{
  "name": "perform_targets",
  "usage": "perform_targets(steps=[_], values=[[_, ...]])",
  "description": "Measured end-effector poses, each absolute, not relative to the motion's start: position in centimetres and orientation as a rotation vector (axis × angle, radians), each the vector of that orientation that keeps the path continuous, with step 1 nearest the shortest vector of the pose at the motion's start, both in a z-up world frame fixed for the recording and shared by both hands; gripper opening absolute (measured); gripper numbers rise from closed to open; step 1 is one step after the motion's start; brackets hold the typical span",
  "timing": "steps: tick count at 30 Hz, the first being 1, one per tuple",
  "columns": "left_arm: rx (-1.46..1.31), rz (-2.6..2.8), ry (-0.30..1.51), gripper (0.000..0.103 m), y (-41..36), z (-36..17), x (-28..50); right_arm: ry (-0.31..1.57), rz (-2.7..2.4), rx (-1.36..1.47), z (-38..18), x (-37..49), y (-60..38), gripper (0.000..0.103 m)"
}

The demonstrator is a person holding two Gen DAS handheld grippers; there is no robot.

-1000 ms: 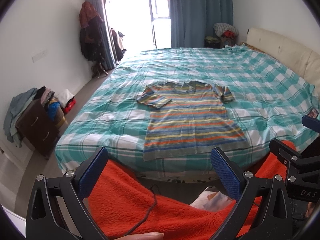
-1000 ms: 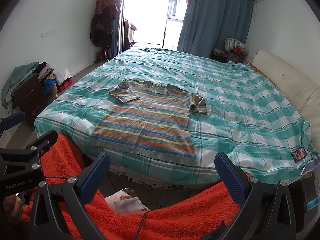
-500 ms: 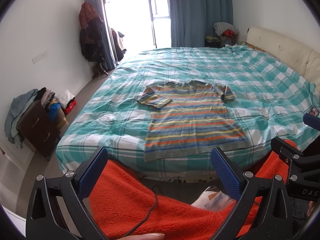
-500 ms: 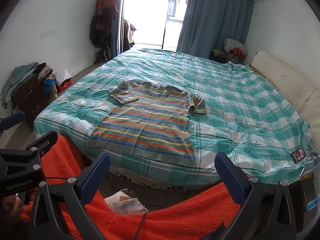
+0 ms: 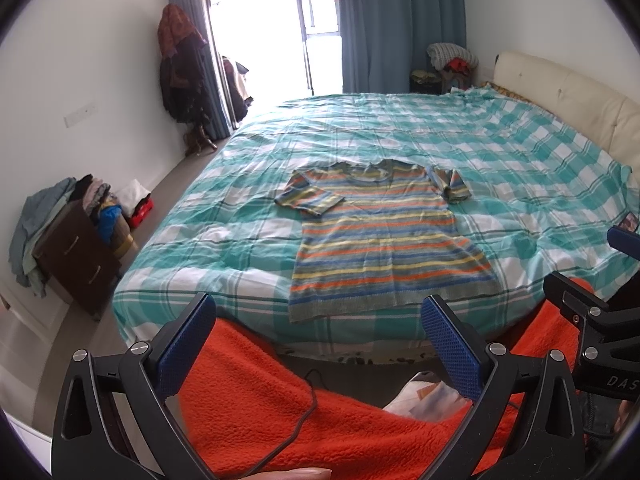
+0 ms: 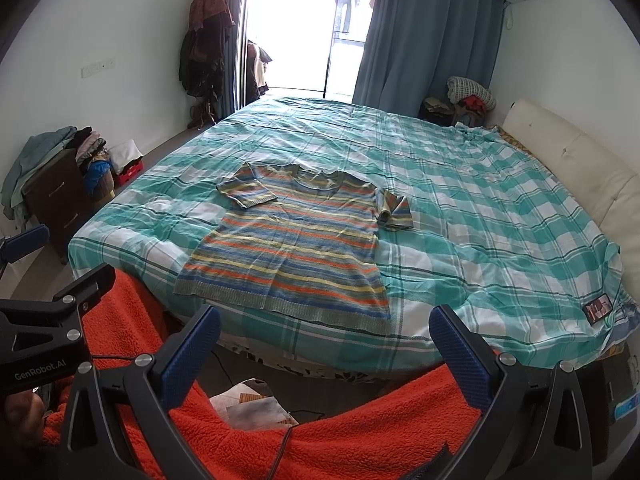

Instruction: Fold small clothes

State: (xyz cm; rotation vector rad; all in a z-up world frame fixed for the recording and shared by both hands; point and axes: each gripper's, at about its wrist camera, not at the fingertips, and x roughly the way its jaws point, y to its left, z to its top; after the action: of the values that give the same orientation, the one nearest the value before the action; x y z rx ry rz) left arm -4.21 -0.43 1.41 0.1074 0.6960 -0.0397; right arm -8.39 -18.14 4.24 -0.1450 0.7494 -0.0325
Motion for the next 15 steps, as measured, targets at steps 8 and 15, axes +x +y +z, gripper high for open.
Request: perform_targets(steps=[8, 15], values=[[0.11, -0.04, 0.698, 0.102, -0.29, 1.29, -4.27, 0.75, -0.034, -0.145, 4.23, -8.35, -18.23, 0.103], [0.111, -0.04, 0.7, 0.102, -0.35, 1.23, -4.35, 0.754, -0.035, -0.142, 4.18, -8.3, -18.38, 0.103]])
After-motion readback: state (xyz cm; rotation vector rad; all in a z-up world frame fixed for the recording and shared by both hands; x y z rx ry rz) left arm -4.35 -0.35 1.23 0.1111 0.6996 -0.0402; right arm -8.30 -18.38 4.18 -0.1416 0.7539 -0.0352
